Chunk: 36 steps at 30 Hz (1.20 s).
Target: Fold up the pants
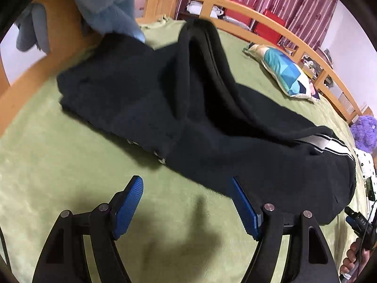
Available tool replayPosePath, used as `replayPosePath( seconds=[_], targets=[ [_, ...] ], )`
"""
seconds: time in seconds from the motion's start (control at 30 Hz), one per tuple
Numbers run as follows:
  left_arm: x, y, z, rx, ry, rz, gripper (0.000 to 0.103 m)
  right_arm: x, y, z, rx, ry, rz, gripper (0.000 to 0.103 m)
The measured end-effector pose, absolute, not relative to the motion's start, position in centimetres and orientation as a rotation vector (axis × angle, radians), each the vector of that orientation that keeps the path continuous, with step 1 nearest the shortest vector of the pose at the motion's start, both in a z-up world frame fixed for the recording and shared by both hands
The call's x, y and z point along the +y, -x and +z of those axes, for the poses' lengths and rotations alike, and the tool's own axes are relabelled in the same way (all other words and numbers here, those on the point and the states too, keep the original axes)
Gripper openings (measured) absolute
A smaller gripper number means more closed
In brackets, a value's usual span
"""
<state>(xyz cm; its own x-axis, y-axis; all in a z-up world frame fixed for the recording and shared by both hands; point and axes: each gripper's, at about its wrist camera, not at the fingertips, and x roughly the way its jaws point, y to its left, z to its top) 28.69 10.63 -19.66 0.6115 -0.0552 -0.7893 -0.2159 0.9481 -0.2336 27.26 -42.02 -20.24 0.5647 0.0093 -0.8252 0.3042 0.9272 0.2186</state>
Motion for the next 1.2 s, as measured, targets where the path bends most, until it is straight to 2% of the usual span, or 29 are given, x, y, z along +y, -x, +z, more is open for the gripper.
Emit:
replayPosePath(
  seconds=[0.3, 0.43, 0.53, 0.6, 0.63, 0.67, 0.7, 0.73, 0.77, 0.9, 1.2],
  targets=[
    [12.0, -33.8, -23.7, 0.908, 0.450, 0.078, 0.075, -43.3, -31.7, -22.0, 0.927, -0.463, -0.130, 0.077],
    [12.7, -36.0, -24.3, 0.892, 0.490, 0.104, 0.080, -43.5, -34.7, -22.5, 0.892, -0.457, -0.155, 0.087],
    [12.6, -37.3, -24.6, 0.885, 0.508, 0.142, 0.086, -43.6, -36.6, -22.8, 0.869, -0.475, -0.190, 0.088],
    [12.4, -37.9, -24.7, 0.880, 0.503, 0.170, 0.086, -43.5, -37.9, -22.8, 0.865, -0.476, -0.206, 0.088],
    [12.2, -38.1, -24.7, 0.885, 0.495, 0.185, 0.085, -43.4, -38.3, -22.8, 0.863, -0.470, -0.211, 0.079],
    [12.0, -38.0, -24.6, 0.886, 0.479, 0.206, 0.065, -43.2, -38.5, -22.7, 0.858, -0.457, -0.221, 0.069],
    [11.8, -37.7, -24.4, 0.876, 0.448, 0.232, 0.046, -43.2, -38.7, -22.6, 0.855, -0.446, -0.228, 0.044],
    [11.8, -37.4, -24.1, 0.868, 0.416, 0.225, 0.026, -43.2, -38.5, -22.4, 0.849, -0.434, -0.225, 0.024],
    [11.8, -37.3, -24.0, 0.874, 0.412, 0.199, 0.018, -43.4, -38.2, -22.1, 0.841, -0.439, -0.201, 0.021],
    [12.6, -35.3, -22.8, 0.883, 0.432, 0.171, 0.015, -43.1, -36.1, -20.5, 0.816, -0.416, -0.218, 0.017],
    [10.4, -25.7, -21.0, 0.930, 0.385, 0.119, 0.015, -44.3, -25.5, -17.1, 0.822, -0.409, -0.214, 0.016]
  ],
)
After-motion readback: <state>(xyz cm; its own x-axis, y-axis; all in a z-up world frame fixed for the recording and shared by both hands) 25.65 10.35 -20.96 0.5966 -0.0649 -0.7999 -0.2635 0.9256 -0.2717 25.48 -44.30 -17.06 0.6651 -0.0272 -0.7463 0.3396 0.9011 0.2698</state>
